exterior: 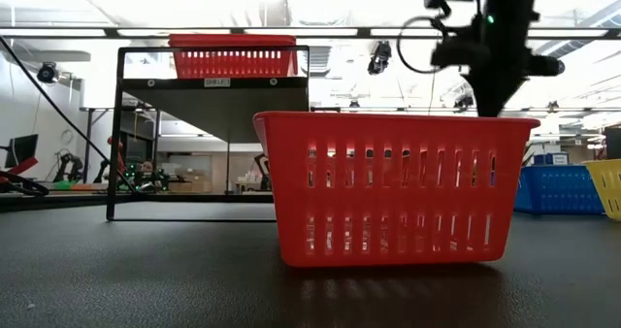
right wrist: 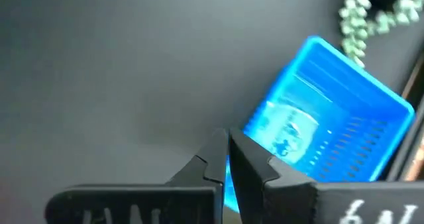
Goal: Stack baskets on shelf by color
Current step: Stack the blue bin on top of the blue bins on the shelf
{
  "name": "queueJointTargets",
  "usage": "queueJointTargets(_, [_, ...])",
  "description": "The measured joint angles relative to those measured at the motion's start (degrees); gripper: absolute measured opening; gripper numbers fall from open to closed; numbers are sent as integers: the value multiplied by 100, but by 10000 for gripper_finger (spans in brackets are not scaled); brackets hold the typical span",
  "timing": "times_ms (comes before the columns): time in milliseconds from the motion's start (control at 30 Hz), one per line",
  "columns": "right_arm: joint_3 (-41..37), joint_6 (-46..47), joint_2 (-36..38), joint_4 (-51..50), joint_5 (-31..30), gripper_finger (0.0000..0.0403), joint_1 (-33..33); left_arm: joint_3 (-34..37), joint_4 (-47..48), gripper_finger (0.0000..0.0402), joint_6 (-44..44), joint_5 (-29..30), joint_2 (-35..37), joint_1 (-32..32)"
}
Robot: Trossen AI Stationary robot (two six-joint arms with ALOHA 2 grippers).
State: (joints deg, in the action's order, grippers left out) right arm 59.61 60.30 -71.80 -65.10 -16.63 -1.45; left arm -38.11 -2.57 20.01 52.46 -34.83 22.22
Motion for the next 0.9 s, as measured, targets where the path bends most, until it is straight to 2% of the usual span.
queueJointTargets(233, [-661, 426, 42, 10, 59, 20, -101, 0, 0, 118, 26, 0, 4, 0])
queueJointTargets(600, [-712, 626, 42, 209, -279, 135, -97, 2, 0, 118, 46, 1, 2, 0])
queueJointTargets(733, [-831, 729, 42, 324, -296, 155, -97, 2, 2, 118, 131, 3, 0, 0])
queueJointTargets(900, [-1176, 920, 38, 829, -296, 161, -97, 4, 2, 118, 157, 3, -2, 0])
